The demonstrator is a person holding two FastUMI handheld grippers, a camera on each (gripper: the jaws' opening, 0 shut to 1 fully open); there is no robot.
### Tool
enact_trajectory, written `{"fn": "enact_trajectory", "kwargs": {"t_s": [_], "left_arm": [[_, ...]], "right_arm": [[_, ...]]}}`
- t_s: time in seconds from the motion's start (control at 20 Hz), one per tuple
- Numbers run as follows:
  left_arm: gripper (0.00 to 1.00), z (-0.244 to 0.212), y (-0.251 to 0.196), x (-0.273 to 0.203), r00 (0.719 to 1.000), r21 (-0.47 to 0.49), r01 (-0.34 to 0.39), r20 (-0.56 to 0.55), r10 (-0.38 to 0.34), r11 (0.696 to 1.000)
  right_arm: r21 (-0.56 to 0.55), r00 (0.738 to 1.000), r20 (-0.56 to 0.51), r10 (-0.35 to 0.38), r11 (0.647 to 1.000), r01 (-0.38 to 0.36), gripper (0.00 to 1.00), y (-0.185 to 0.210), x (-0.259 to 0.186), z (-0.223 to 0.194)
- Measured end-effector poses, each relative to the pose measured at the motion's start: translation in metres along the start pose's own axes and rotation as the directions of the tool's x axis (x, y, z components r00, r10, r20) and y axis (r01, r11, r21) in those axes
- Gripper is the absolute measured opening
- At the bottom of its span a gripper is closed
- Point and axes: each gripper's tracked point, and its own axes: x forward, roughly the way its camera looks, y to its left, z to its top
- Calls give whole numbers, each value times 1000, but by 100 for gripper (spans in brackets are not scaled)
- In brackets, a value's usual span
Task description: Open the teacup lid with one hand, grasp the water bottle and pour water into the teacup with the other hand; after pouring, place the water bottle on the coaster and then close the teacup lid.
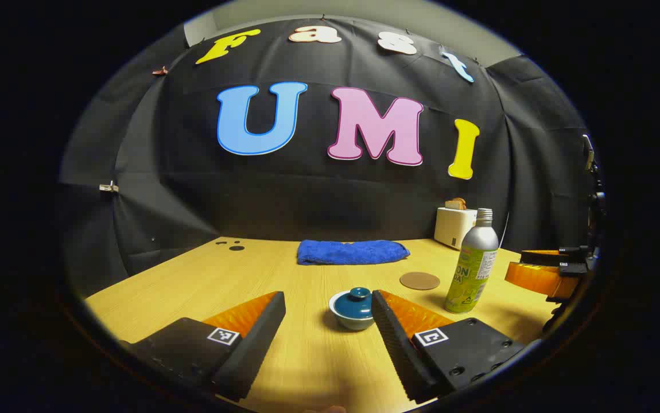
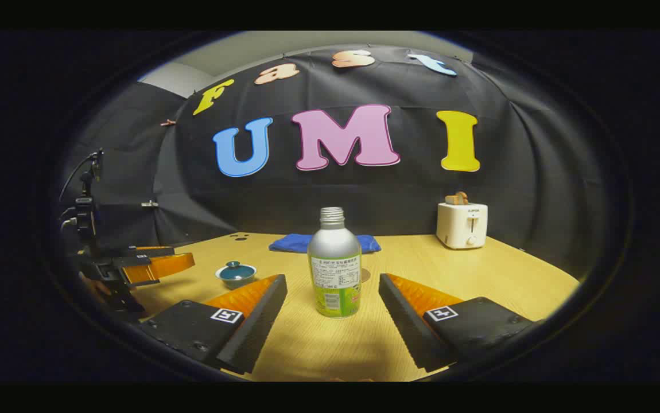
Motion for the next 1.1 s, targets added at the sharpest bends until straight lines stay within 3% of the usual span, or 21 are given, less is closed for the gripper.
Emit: {"fn": "enact_trajectory", "kwargs": {"t_s": [0.25,0.45,0.85,1.1], "left_arm": [[95,-3,-12,8,999,-23,40,11,-40,999],[95,-11,-16,16,998,-72,59,-4,-60,996],[95,-9,-20,39,997,-43,72,-19,-73,996],[93,-10,-18,67,997,51,77,-30,-76,996]], "right_arm": [[11,999,-13,36,999,-36,99,4,7,-1],[12,1000,-16,25,1000,-25,100,-2,4,-7],[15,1000,-16,5,1000,-4,99,-9,14,-13],[-2,1000,-30,-3,1000,3,100,-14,19,-19]]}}
